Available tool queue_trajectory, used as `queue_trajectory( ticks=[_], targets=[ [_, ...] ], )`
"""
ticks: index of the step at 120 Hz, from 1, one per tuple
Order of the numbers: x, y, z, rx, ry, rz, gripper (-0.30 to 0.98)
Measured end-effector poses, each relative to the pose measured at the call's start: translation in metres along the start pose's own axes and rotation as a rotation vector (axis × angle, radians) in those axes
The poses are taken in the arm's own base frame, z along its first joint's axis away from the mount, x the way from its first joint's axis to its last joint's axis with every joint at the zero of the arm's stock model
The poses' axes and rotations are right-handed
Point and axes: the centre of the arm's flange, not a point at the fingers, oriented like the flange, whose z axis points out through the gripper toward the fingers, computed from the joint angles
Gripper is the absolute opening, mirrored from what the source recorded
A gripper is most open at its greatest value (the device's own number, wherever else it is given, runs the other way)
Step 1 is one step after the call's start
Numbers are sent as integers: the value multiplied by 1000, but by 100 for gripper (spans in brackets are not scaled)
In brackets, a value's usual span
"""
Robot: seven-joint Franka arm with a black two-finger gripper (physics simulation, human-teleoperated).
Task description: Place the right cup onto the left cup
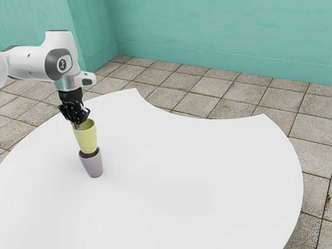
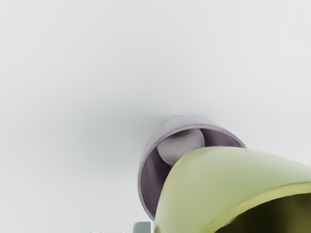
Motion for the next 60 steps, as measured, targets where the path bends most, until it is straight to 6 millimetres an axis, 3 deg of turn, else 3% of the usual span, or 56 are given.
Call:
queue_trajectory(
  ticks=[60],
  targets=[
    [0, -4, 12, -5, -14, 6, -10]
  ],
)
